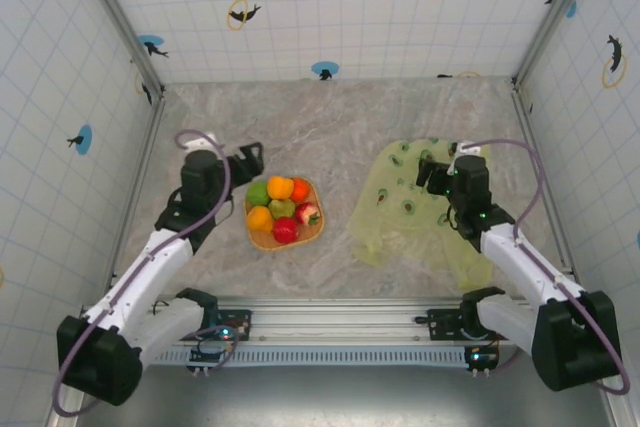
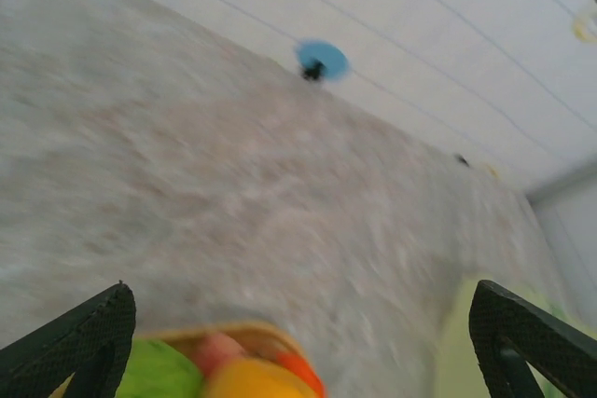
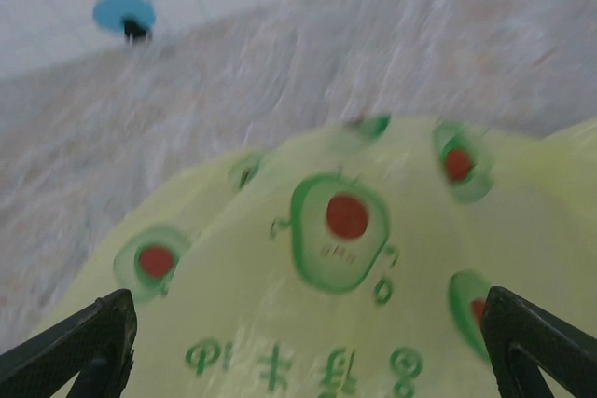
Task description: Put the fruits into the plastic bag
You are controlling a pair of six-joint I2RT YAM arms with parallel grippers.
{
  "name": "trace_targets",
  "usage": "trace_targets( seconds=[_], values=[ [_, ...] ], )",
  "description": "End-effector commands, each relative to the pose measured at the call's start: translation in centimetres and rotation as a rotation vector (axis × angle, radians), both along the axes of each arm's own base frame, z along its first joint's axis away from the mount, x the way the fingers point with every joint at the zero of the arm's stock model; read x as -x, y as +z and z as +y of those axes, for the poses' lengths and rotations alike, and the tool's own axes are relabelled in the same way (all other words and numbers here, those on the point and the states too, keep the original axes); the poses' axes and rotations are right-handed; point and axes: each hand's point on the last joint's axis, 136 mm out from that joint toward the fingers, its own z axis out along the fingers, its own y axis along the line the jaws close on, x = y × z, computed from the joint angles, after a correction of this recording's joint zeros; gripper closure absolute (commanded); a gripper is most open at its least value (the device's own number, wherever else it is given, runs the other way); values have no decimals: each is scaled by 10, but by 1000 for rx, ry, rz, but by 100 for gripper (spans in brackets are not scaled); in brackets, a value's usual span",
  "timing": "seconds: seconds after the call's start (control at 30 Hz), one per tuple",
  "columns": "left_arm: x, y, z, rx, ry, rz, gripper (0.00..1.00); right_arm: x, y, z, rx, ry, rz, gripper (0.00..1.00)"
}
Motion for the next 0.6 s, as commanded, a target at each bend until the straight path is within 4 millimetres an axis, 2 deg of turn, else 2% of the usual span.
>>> trace_targets(
  seconds=[0.0,0.17,0.23,0.33,0.47,0.5,0.57],
  values=[
    [20,-8,-40,-58,-111,76,10,14,-22,19,35,101,167,7],
    [54,-28,-120,-109,-345,135,8,21,-31,19,58,103,207,9],
    [73,-45,-158,-96,-472,186,7,21,-28,22,30,105,186,8],
    [97,-69,-199,-83,-617,251,5,21,-25,23,15,106,168,8],
    [104,-103,-224,-100,-668,316,9,20,-26,20,32,97,172,8],
    [102,-112,-227,-106,-662,337,12,20,-27,20,36,98,172,8],
    [100,-122,-235,-106,-674,351,27,21,-27,19,46,99,174,8]
  ],
)
